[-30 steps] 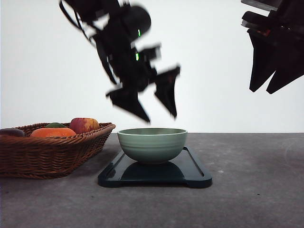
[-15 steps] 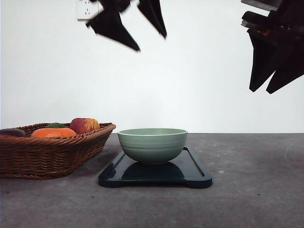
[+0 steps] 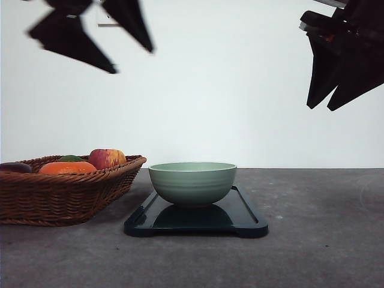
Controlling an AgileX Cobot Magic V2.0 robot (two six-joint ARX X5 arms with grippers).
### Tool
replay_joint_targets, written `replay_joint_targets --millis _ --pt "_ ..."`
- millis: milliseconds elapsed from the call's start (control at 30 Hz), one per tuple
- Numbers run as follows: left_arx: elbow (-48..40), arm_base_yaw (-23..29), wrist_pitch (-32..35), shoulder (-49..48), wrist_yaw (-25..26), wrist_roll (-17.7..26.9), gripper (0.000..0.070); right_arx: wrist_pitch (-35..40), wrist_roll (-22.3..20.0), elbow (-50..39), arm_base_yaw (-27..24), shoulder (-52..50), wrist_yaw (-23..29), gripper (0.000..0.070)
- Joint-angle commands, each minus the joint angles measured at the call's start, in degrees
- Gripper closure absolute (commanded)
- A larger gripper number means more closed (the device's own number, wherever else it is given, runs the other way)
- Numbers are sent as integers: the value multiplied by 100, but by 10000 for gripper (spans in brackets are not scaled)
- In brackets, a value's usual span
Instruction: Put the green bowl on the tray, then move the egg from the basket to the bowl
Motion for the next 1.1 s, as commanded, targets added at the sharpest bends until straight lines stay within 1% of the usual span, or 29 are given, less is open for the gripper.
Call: replay_joint_targets --millis 0,133,233,333,433,467,500,533,567,600,733,1067 --pt "-165 67 -83 -180 -27 -80 233 52 -94 39 31 35 -4 473" --pt "-494 379 -473 -801 -27 -74 233 73 -163 39 49 35 -7 473" --pt "-515 584 -750 -1062 -27 -80 233 66 -164 39 57 35 -20 473" --pt "-515 661 -899 -1195 -29 -72 230 -79 -160 39 57 35 -63 472" --pt "-515 665 -908 -1248 -27 -78 233 -189 -164 39 57 35 -148 472" --pt "-515 664 -893 -1251 -27 -78 245 -196 -163 41 57 35 -149 473" --pt "-515 663 -877 -1252 -26 -77 308 -196 -161 42 57 35 -150 526" --pt "-513 663 -863 -1250 -25 -76 429 -189 -160 42 57 35 -151 639" --pt "-513 662 -878 -1250 -24 -81 604 -181 -163 42 57 35 -150 678" --pt "-513 661 -883 -1250 -23 -89 700 -173 -161 42 57 35 -152 691" --pt "-511 657 -912 -1258 -3 -100 700 -256 -151 42 66 33 -365 685" --pt "-511 656 -866 -1259 -2 -100 700 169 -157 42 61 35 -355 685"
